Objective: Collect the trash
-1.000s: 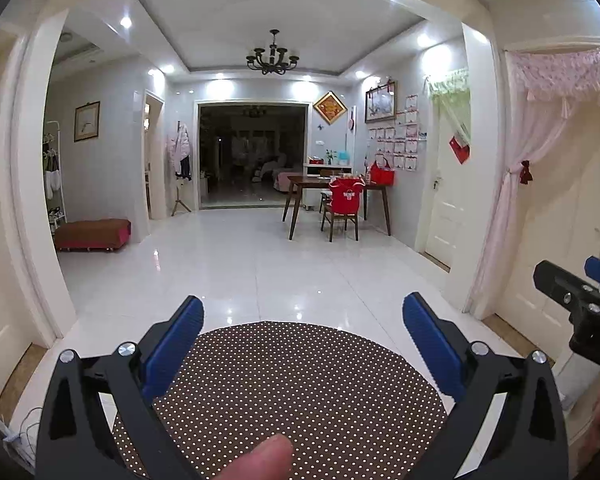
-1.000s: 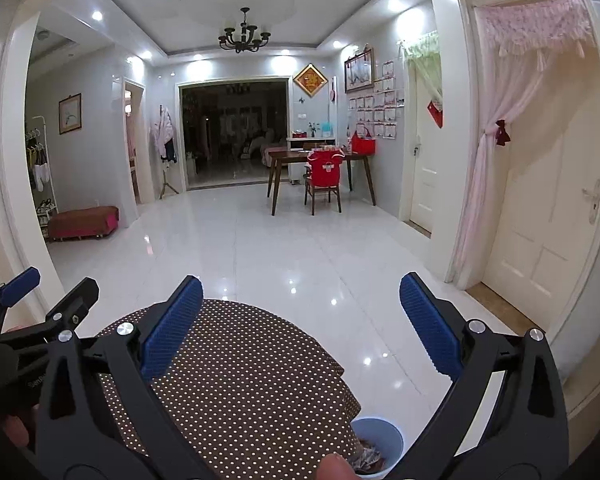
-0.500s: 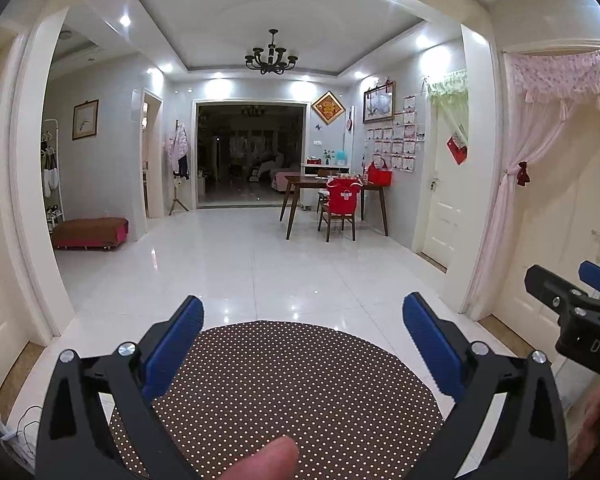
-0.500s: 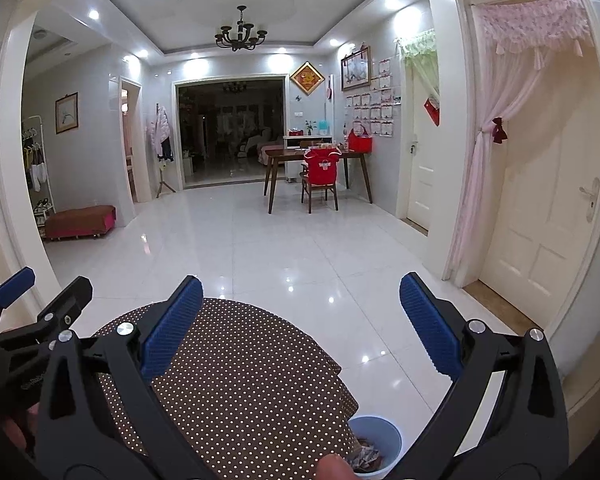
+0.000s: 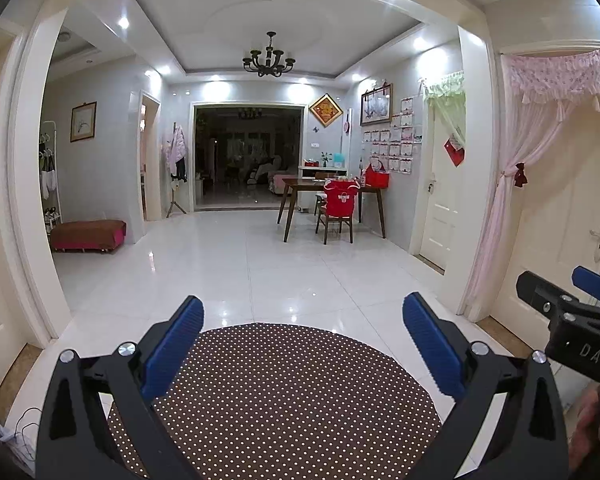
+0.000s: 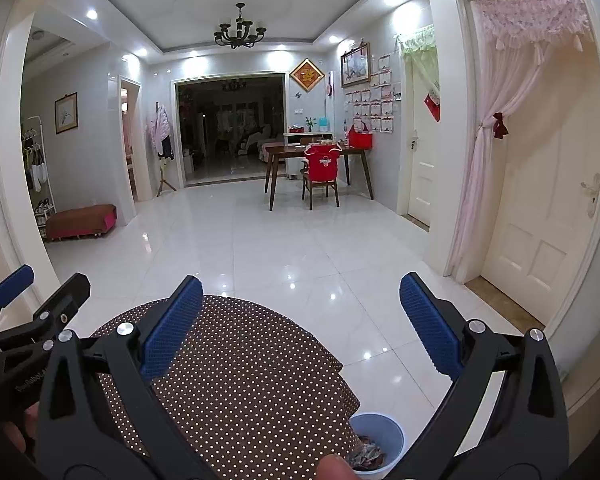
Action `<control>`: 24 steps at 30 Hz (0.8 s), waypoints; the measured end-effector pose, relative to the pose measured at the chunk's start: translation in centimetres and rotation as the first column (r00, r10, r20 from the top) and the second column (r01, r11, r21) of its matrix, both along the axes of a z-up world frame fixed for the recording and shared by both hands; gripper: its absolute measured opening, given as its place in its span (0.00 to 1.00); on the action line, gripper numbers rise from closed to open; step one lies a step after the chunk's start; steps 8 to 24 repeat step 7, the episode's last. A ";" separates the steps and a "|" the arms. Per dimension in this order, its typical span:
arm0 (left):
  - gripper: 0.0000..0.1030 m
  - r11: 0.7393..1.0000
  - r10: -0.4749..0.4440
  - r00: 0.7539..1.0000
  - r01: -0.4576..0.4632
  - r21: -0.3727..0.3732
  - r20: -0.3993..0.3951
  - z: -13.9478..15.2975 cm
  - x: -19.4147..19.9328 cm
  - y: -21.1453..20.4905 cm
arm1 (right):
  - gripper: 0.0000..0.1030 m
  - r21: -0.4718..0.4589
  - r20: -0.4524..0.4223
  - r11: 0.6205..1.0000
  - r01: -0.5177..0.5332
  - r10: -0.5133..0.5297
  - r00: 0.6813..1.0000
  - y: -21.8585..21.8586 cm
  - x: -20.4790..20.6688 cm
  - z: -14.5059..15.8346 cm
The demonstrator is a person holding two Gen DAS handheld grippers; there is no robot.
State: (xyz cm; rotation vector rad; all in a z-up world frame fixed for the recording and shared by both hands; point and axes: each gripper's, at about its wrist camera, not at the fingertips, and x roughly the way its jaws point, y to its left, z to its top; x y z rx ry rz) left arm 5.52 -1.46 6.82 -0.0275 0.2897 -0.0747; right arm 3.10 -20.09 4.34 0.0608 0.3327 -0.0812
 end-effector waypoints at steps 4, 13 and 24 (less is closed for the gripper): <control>0.95 1.000 0.009 1.000 -0.009 0.002 0.003 0.1 -0.1 0.0 | 0.94 0.003 0.001 1.000 0.000 0.000 1.000 -0.1 0.0 0.0; 0.95 1.000 0.009 1.000 -0.009 0.002 0.004 0.1 0.0 0.1 | 0.94 0.000 0.001 1.000 -0.001 0.001 1.000 0.0 -0.1 0.1; 0.95 1.000 0.009 1.000 -0.009 0.002 0.004 0.1 0.0 0.1 | 0.94 0.000 0.001 1.000 -0.001 0.001 1.000 0.0 -0.1 0.1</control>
